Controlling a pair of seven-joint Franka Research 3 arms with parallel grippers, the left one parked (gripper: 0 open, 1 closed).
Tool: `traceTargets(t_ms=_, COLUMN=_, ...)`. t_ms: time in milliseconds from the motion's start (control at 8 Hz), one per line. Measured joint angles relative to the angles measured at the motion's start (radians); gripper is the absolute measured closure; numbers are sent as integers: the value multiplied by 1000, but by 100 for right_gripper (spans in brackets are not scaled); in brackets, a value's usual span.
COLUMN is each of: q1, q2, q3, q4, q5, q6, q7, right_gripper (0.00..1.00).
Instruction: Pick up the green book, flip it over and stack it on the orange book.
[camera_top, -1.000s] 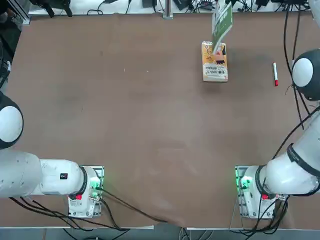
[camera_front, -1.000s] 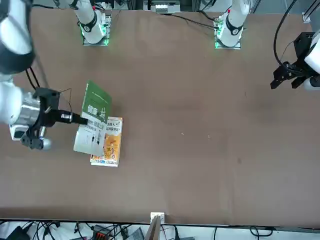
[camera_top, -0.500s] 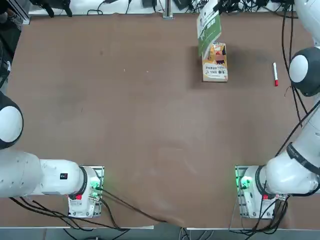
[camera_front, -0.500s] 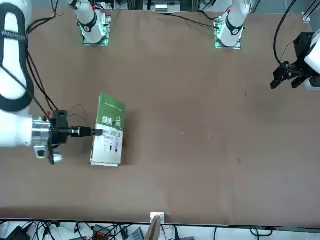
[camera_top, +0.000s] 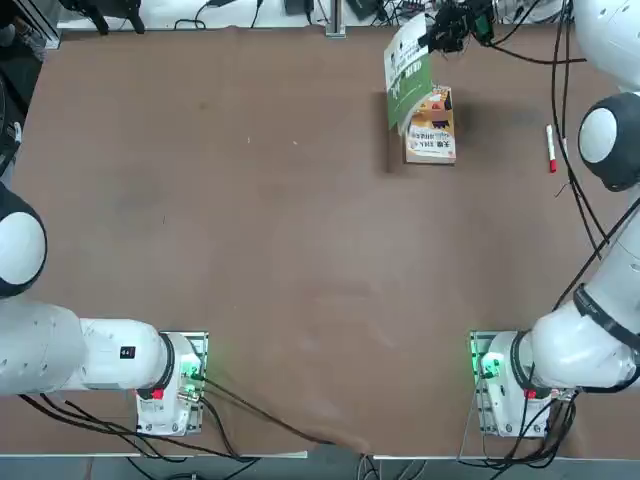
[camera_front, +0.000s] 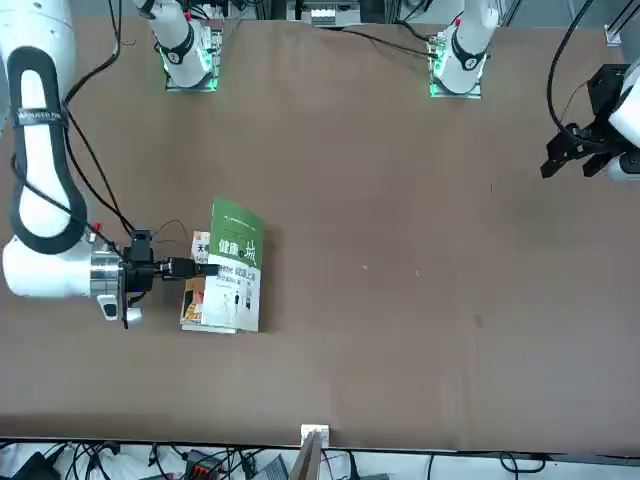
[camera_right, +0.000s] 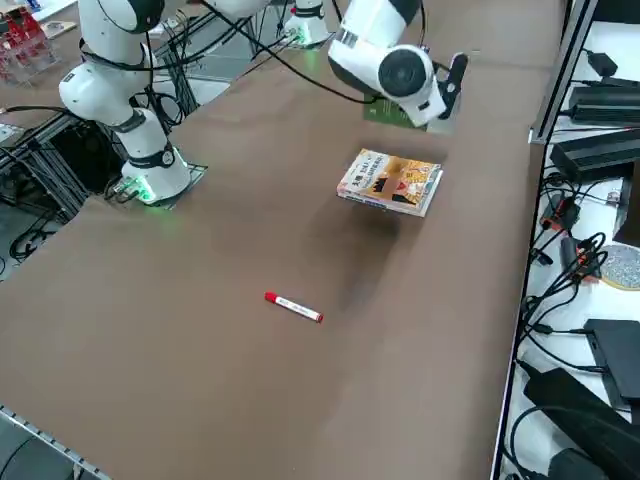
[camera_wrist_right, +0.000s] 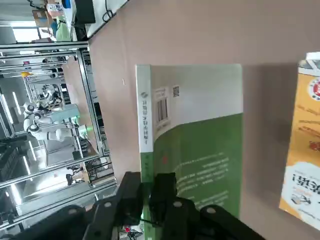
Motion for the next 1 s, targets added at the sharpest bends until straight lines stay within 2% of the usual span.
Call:
traceTargets(t_ms=500, q1=-23, q2=60, q3=-1, q4=-85, q5=8, q6=25, q7=-181, right_gripper=89)
traceTargets(t_ms=1000, q1=-74, q2=71, q3=-4, q4=-95, q5=14, q6=33, q7=-298, right_gripper=89)
